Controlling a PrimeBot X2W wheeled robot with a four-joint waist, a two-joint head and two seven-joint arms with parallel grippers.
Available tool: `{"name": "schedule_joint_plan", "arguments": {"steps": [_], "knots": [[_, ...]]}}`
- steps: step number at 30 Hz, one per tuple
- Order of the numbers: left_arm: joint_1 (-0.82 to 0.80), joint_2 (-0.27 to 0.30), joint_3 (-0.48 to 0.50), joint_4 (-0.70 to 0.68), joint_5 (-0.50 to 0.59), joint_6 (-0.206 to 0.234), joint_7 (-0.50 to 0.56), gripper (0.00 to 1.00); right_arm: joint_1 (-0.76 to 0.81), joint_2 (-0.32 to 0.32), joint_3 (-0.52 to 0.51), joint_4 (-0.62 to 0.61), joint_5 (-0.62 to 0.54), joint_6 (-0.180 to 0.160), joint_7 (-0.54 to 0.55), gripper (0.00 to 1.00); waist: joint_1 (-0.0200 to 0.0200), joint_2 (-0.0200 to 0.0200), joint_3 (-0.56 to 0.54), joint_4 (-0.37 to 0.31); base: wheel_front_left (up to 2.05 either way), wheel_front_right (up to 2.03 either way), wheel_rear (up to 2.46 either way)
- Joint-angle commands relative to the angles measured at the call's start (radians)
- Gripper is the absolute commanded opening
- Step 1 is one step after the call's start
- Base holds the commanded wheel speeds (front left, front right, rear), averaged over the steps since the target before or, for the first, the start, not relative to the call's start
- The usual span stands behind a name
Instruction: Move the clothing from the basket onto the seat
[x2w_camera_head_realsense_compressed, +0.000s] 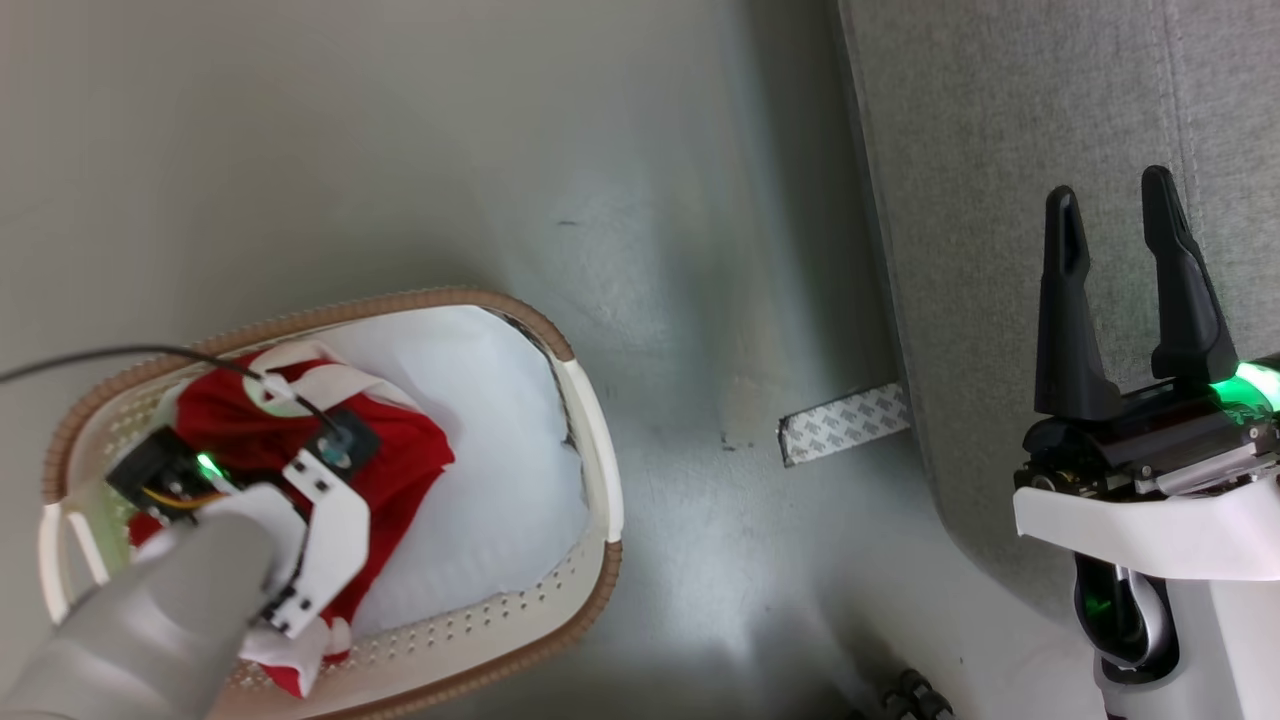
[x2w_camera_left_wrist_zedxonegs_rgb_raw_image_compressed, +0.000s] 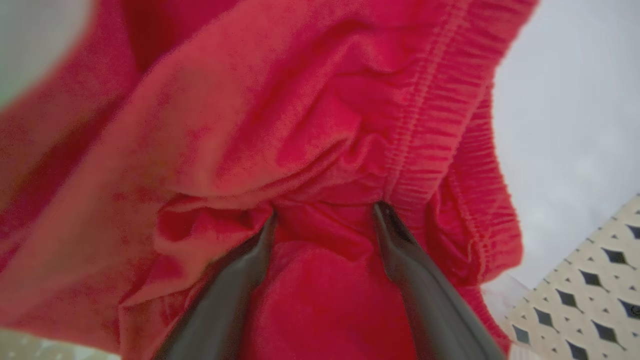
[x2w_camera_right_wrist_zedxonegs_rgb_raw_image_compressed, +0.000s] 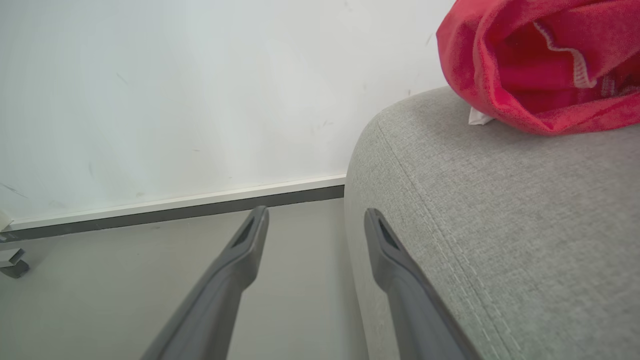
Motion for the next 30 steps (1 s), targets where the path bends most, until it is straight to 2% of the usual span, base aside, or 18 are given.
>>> {"name": "schedule_joint_plan", "arguments": {"steps": [1, 7, 8, 9, 10, 16, 21, 30], "knots": [[-0.026, 0.000, -0.007, 0.005, -0.010, 0.002, -0.008, 1.00, -0.014, 0.002, 0.005, -0.004, 0.007, -0.003, 0.000, 1.00, -0.0001, 0.0000, 0.020, -0.013, 0.00, 0.00, 0.00], [-0.060, -0.027, 0.011, 0.016, -0.047, 0.004, -0.049, 1.00, -0.012, 0.002, 0.008, 0.000, 0.006, -0.003, 0.000, 1.00, -0.0001, 0.0000, 0.041, -0.015, 0.00, 0.00, 0.00], [-0.064, -0.035, 0.012, 0.019, -0.052, 0.004, -0.059, 0.82, -0.014, 0.002, 0.008, 0.002, 0.006, -0.003, 0.000, 1.00, -0.0001, 0.0000, 0.041, -0.014, 0.00, 0.00, 0.00], [-0.060, -0.042, 0.008, 0.020, -0.054, 0.003, -0.064, 0.09, -0.015, 0.002, 0.007, 0.005, 0.004, -0.003, 0.000, 1.00, -0.0001, 0.0000, 0.039, -0.013, 0.00, 0.00, 0.00], [-0.053, -0.048, 0.004, 0.021, -0.057, 0.002, -0.068, 0.00, -0.017, 0.002, 0.006, 0.009, 0.002, -0.003, 0.000, 1.00, -0.0001, 0.0000, 0.035, -0.011, 0.00, 0.00, 0.00], [-0.019, -0.046, -0.017, 0.031, -0.091, 0.002, -0.119, 0.00, -0.024, 0.002, 0.015, 0.035, -0.011, -0.003, 0.000, 1.00, -0.0001, 0.0000, -0.035, 0.006, 0.00, 0.00, 0.00], [0.012, -0.066, -0.024, 0.040, -0.122, 0.002, -0.161, 0.00, -0.019, 0.002, 0.017, 0.058, -0.020, -0.003, 0.000, 1.00, -0.0001, 0.0000, -0.115, 0.026, 0.00, 0.00, 0.00], [0.135, -0.165, -0.018, 0.003, -0.245, 0.002, -0.301, 0.00, 0.032, 0.001, 0.002, 0.131, -0.055, -0.003, 0.000, 1.00, -0.0001, 0.0000, -0.384, 0.105, 0.00, 0.00, 0.00]]}}
